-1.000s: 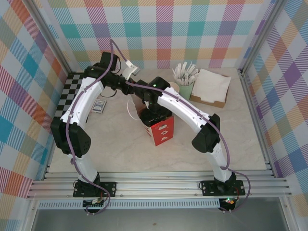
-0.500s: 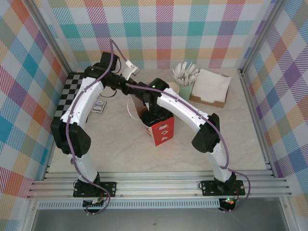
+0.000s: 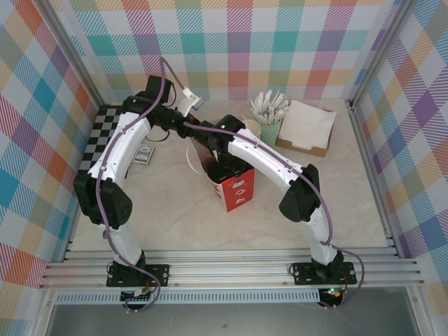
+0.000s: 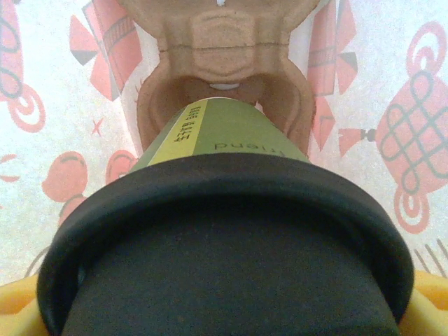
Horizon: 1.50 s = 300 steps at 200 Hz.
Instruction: Pack the takeout coffee
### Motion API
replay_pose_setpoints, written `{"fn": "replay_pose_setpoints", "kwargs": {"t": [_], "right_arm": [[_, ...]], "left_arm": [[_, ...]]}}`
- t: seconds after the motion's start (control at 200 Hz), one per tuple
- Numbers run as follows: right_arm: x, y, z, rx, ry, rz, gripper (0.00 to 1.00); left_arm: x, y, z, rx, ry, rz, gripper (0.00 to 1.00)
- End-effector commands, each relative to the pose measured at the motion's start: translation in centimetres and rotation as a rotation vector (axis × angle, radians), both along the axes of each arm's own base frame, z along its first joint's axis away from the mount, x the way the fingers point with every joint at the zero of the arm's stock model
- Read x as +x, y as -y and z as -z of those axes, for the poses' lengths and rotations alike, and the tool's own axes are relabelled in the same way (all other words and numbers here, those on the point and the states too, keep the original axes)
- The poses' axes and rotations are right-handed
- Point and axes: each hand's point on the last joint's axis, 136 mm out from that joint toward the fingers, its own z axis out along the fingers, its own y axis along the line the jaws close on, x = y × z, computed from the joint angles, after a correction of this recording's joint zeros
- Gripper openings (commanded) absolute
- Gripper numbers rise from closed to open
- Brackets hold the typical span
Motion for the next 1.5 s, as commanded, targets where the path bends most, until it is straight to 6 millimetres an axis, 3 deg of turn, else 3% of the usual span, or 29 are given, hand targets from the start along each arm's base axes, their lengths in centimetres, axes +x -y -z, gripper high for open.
{"fn": "replay_pose_setpoints", "kwargs": {"t": [0.0,0.405,1.11,1.495], "right_arm": [[-1.6,2.4,-0.4,-0.088,-0.059,0.010,0.58],[-1.7,2.4,0.4,-0.090,-0.075,0.009,0.58],[-1.5,3.0,0.0,-0.111,-0.059,0.017,0.58],[-0.7,1.5,-0.2,-0.011,-0.015,0.024,0.56]], "left_arm": [[0.1,0.4,-1.2,-0.021,0.029,0.011,0.00],[0.0,0.4,-1.2,-0.023,0.026,0.011,0.00],[0.1,0.4,-1.1,-0.021,0.021,0.011,0.00],[0.0,0.4,-1.1,-0.023,0.020,0.013,0.00]]}}
